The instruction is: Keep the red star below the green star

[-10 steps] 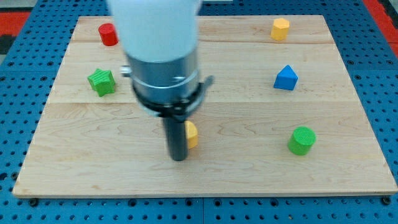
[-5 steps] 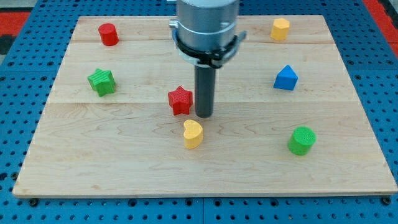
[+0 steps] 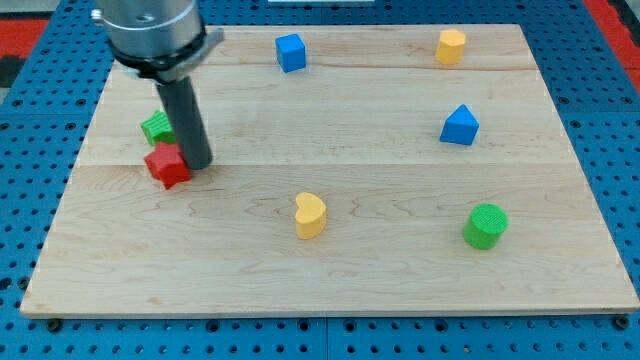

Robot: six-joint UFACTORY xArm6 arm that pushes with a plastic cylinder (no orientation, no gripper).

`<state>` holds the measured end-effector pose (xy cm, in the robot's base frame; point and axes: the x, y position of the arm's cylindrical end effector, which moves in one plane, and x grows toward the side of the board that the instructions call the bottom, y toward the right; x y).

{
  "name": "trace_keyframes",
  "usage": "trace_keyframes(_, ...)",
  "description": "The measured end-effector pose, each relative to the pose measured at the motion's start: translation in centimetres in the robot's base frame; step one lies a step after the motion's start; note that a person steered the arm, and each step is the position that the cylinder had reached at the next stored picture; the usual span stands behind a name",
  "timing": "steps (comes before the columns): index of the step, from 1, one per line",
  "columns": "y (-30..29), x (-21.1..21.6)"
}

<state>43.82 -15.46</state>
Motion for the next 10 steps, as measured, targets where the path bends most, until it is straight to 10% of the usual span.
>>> trace_keyframes(5, -6.0, -3.3)
trace_keyframes(10, -8.8, 5.2)
